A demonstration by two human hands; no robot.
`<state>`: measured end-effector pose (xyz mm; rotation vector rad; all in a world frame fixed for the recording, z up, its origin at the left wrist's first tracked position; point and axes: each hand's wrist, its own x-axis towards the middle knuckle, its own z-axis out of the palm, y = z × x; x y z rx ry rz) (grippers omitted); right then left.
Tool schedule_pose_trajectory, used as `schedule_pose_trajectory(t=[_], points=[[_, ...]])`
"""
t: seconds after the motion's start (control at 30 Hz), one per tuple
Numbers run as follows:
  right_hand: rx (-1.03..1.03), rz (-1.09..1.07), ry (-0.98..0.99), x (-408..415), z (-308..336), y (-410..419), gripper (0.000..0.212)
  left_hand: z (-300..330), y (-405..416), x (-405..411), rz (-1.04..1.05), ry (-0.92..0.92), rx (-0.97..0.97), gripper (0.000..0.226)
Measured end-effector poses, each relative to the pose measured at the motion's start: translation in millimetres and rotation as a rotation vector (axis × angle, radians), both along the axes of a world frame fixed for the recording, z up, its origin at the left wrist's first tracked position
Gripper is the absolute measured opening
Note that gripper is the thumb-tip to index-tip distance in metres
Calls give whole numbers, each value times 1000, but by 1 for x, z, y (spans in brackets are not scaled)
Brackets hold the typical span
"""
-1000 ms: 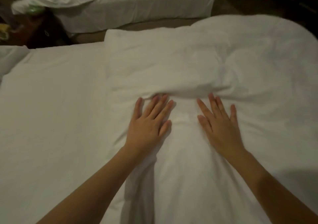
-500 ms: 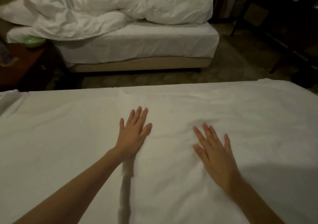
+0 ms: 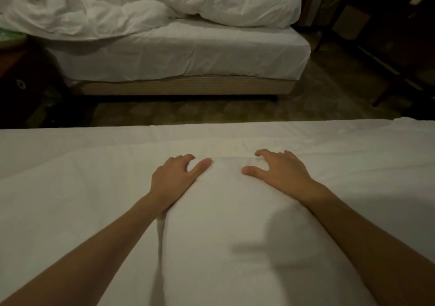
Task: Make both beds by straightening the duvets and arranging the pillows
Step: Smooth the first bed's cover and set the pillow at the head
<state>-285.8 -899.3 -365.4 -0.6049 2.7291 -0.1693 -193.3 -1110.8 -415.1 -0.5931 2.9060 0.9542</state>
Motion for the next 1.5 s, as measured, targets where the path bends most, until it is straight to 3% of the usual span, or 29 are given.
schedule_pose_trajectory(t=[0.17, 0.3, 0.4, 0.53, 0.67, 0.8, 0.97, 1.13, 1.3, 1.4, 1.5], points=[[58, 40, 196, 18, 0, 1, 76, 4, 3, 18, -9, 94, -86, 71], [-76, 48, 400, -20, 46, -29, 70, 52, -23, -11, 46, 254, -47, 50], [-139, 51, 559, -45, 44, -48, 61, 58, -39, -32, 90, 382, -69, 48], [-46, 52, 419, -44, -30, -52, 69, -9, -43, -25, 49, 274, -246, 43], [-63, 105, 473, -46, -83, -49, 66, -62, -40, -19, 87, 231, -276, 42], [-67, 136, 490, -44, -96, -41, 62, -65, -37, -18, 97, 114, -345, 50], [-45, 170, 339, -22, -68, -22, 68, -32, -25, -9, 31, 5, -412, 46], [122, 142, 276, 10, -31, 38, 75, 18, 37, 5, -172, 54, -142, 47], [261, 9, 329, 32, -2, 159, 69, 44, 179, 9, -512, 4, -203, 51], [190, -91, 401, 60, 12, 263, 64, 45, 272, 7, -576, 25, -200, 51], [237, -305, 380, 101, 18, 385, 75, 43, 364, 13, -627, 95, -222, 52]])
